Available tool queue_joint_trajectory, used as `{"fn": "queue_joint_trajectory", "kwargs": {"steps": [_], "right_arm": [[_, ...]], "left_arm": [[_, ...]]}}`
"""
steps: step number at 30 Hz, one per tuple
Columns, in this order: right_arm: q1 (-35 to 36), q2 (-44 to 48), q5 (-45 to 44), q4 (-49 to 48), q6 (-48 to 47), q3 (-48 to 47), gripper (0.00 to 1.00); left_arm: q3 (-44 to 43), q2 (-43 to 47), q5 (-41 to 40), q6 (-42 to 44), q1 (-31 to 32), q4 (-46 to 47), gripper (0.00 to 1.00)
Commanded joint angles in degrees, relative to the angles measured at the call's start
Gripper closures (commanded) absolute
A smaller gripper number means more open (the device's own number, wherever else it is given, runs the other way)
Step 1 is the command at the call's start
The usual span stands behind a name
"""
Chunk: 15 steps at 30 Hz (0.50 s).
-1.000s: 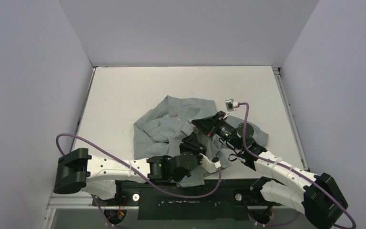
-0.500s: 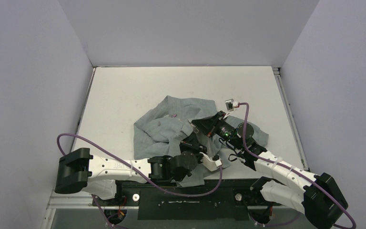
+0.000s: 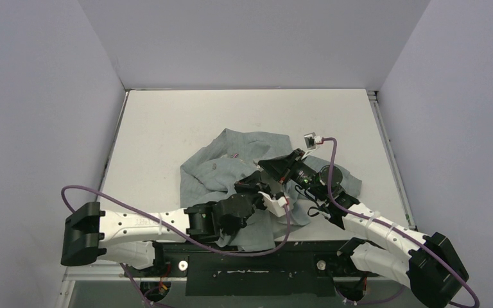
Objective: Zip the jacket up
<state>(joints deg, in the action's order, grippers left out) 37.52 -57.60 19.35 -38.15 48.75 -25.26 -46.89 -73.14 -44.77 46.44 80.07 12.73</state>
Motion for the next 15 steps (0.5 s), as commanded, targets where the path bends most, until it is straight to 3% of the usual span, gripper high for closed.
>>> {"fn": "queue_joint_trajectory", "kwargs": {"steps": [1,8,15], "right_arm": [[-0.16,0.12,0.55,-5.27,0.12,0.32,1.0],[-0.16,0.53,0.42,-5.44,0.2,0.84,1.0],[-0.16,0.63,0.34,-5.53,0.38,0.91,1.0]], "left_arm": [[-1.84,5.54,6.37,-10.14,-3.87,2.08,1.0],[-0.75,9.75,12.95,-18.68,-9.09,1.86,1.0],[0.57,11.37,16.39,-20.12,-10.02,1.25,1.0]]}}
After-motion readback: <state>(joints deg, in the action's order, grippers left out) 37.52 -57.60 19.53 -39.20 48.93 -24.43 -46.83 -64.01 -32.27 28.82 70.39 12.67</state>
